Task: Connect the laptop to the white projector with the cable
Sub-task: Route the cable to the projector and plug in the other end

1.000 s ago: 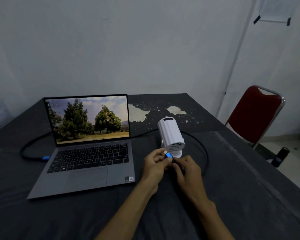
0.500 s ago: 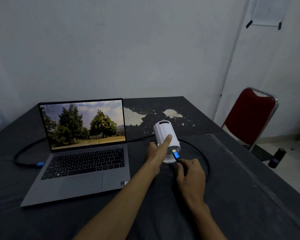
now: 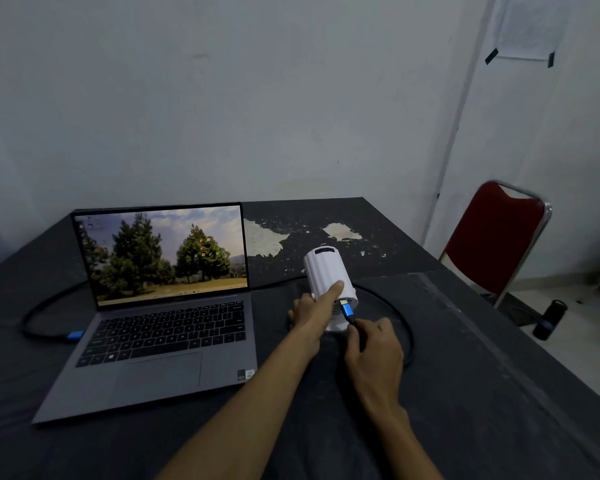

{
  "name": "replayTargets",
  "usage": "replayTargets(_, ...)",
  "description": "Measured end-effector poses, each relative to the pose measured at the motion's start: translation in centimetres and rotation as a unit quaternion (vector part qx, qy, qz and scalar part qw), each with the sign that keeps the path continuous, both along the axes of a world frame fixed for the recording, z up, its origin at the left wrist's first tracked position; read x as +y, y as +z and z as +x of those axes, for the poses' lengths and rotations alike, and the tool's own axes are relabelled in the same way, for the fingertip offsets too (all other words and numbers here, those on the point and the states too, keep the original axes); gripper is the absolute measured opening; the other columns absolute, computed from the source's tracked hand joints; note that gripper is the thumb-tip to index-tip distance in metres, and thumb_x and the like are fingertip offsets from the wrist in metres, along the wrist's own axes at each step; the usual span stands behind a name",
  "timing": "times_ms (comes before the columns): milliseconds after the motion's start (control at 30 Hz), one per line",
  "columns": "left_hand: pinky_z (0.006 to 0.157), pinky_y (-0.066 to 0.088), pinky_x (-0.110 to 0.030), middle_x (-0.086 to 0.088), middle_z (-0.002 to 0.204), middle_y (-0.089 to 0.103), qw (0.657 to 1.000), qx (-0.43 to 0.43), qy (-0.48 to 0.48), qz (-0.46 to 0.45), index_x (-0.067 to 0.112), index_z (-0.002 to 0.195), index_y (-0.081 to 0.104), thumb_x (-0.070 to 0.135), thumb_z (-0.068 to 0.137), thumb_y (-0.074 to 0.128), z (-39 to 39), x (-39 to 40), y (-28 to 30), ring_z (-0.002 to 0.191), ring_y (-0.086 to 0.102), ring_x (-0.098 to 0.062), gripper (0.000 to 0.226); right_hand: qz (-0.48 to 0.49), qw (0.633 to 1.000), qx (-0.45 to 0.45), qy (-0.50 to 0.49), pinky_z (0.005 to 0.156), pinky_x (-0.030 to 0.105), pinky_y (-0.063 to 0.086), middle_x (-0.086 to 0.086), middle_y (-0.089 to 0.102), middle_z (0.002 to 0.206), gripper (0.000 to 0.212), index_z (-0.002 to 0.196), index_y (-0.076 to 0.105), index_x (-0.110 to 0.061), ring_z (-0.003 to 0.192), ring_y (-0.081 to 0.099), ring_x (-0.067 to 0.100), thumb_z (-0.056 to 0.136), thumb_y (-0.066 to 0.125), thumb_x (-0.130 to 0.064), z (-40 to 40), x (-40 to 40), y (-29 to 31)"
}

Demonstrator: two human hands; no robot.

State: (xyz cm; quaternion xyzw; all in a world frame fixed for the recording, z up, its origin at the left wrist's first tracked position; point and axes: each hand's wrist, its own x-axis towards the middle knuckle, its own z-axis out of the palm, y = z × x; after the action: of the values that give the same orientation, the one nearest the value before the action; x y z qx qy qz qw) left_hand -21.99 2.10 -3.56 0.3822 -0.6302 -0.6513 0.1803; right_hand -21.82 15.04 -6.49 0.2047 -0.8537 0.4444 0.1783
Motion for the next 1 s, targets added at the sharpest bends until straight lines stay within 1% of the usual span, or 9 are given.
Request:
replayTargets(67, 0.112, 0.044, -0.049, -0.007, 0.142, 0.051, 1.0, 0.004, 0.002, 0.0, 0.015, 0.139, 0.058, 0.084, 0.051, 0.063, -0.1, -0.1, -0.2, 0.134, 0.044, -0.029, 0.112, 0.003, 1.0, -0.002, -0.001, 0.053, 0.021, 0.032, -0.002, 0.049, 0.078, 0.011, 0.087, 0.074, -0.014, 0.06, 0.049, 0.005, 0.093, 0.065, -0.017, 0.0, 0.0, 0.0)
replayTargets(167, 0.109, 0.048, -0.049, -0.007, 0.141, 0.055, 1.0, 0.009, 0.004, 0.014, 0.016, 0.137, 0.059, 0.084, 0.049, 0.068, -0.3, -0.3, -0.4, 0.13, 0.051, -0.029, 0.111, 0.008, 1.0, -0.004, -0.001, 0.053, 0.016, 0.031, -0.003, 0.049, 0.077, 0.012, 0.084, 0.073, -0.014, 0.059, 0.049, 0.006, 0.093, 0.066, -0.016, 0.1, -0.1, 0.2)
replayTargets(433, 0.105, 0.052, -0.048, -0.005, 0.139, 0.058, 0.999, 0.02, 0.006, 0.04, 0.016, 0.135, 0.06, 0.083, 0.043, 0.077, -0.9, -1.1, -1.2, 0.128, 0.055, -0.029, 0.115, 0.028, 0.999, 0.018, -0.008, 0.049, 0.014, 0.027, -0.002, 0.049, 0.075, 0.013, 0.079, 0.072, -0.012, 0.054, 0.045, 0.005, 0.091, 0.068, -0.014, 0.4, -0.2, 0.4)
replayTargets(500, 0.107, 0.051, -0.048, -0.005, 0.139, 0.057, 0.999, 0.02, -0.002, 0.043, 0.016, 0.135, 0.059, 0.081, 0.044, 0.079, -0.8, -1.3, -1.1, 0.129, 0.054, -0.028, 0.113, 0.032, 0.999, 0.023, -0.008, 0.048, 0.018, 0.031, -0.001, 0.049, 0.075, 0.012, 0.08, 0.072, -0.012, 0.055, 0.047, 0.006, 0.091, 0.069, -0.015, 0.3, -0.3, 0.4)
replayTargets(600, 0.106, 0.051, -0.047, -0.006, 0.141, 0.055, 0.999, 0.021, -0.012, 0.048, 0.016, 0.133, 0.06, 0.077, 0.045, 0.081, -0.7, -1.6, -1.1, 0.128, 0.054, -0.028, 0.11, 0.025, 0.999, 0.017, -0.016, 0.052, 0.034, 0.047, 0.0, 0.052, 0.076, 0.009, 0.085, 0.075, -0.013, 0.059, 0.054, 0.013, 0.091, 0.069, -0.017, 0.1, -0.3, 0.6)
replayTargets(633, 0.106, 0.052, -0.047, -0.007, 0.141, 0.054, 0.998, 0.023, -0.013, 0.05, 0.016, 0.132, 0.06, 0.076, 0.045, 0.082, -0.7, -1.6, -1.1, 0.128, 0.054, -0.028, 0.108, 0.022, 1.0, 0.015, -0.017, 0.055, 0.037, 0.05, 0.001, 0.053, 0.076, 0.009, 0.086, 0.075, -0.013, 0.06, 0.055, 0.014, 0.091, 0.069, -0.017, 0.1, -0.3, 0.7)
replayTargets(800, 0.103, 0.054, -0.045, -0.008, 0.139, 0.055, 0.999, 0.022, -0.013, 0.047, 0.016, 0.131, 0.06, 0.075, 0.046, 0.082, -0.8, -1.6, -1.2, 0.126, 0.056, -0.028, 0.106, 0.019, 1.0, 0.011, -0.02, 0.053, 0.026, 0.04, -0.001, 0.051, 0.072, 0.014, 0.076, 0.072, -0.012, 0.058, 0.052, 0.009, 0.089, 0.07, -0.015, 0.5, -0.8, 1.1)
replayTargets(867, 0.102, 0.055, -0.045, -0.007, 0.138, 0.057, 0.998, 0.025, -0.012, 0.052, 0.016, 0.131, 0.06, 0.075, 0.045, 0.083, -0.8, -1.6, -1.2, 0.124, 0.057, -0.028, 0.107, 0.017, 1.0, 0.008, -0.02, 0.052, 0.025, 0.039, -0.001, 0.051, 0.07, 0.017, 0.071, 0.069, -0.012, 0.057, 0.052, 0.01, 0.088, 0.07, -0.014, 0.4, -1.0, 1.1)
replayTargets(1000, 0.102, 0.055, -0.046, -0.004, 0.136, 0.061, 0.998, 0.023, -0.011, 0.062, 0.02, 0.131, 0.06, 0.08, 0.038, 0.084, -1.0, -1.7, -1.3, 0.123, 0.06, -0.027, 0.113, 0.014, 1.0, 0.009, -0.01, 0.054, 0.017, 0.034, -0.001, 0.053, 0.068, 0.017, 0.07, 0.07, -0.012, 0.059, 0.053, 0.01, 0.087, 0.072, -0.013, 0.3, -0.9, 1.2)
